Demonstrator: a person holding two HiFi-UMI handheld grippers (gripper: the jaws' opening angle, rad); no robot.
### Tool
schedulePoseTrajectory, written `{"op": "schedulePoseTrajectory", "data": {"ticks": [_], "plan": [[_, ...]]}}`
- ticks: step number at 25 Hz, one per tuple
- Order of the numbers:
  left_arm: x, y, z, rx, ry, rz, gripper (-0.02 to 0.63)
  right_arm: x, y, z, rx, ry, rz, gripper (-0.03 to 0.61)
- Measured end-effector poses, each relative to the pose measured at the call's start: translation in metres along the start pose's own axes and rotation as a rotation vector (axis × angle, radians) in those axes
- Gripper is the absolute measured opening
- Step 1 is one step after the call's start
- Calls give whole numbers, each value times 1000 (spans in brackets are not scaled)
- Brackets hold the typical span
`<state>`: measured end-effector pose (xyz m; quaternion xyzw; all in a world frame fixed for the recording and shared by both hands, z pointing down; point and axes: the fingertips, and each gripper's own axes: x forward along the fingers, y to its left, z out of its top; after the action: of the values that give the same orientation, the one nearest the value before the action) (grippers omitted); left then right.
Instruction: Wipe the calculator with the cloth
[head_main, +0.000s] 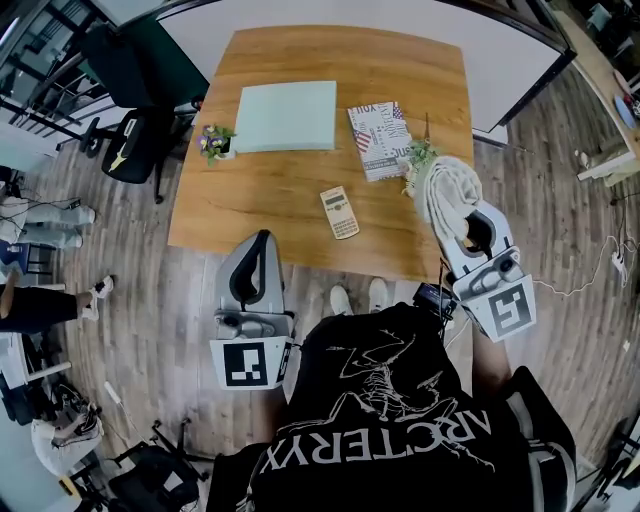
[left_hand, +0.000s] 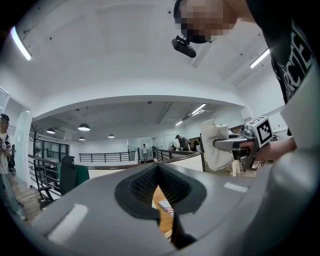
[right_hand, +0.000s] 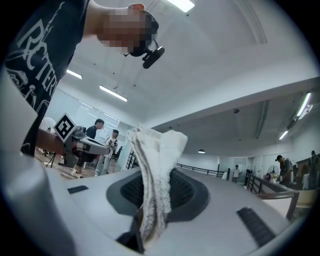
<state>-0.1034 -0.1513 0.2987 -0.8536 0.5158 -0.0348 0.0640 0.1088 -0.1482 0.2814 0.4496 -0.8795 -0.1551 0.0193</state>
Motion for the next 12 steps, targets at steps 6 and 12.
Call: {"op": "schedulePoseTrajectory", "data": {"ticks": [6,12], "plan": [[2,2,1,0,-7,1,9,6,10,-5,23,-1,25,94],[1,1,3,2,-12,-2,9,9,15,-7,31,2,38,94]]}}
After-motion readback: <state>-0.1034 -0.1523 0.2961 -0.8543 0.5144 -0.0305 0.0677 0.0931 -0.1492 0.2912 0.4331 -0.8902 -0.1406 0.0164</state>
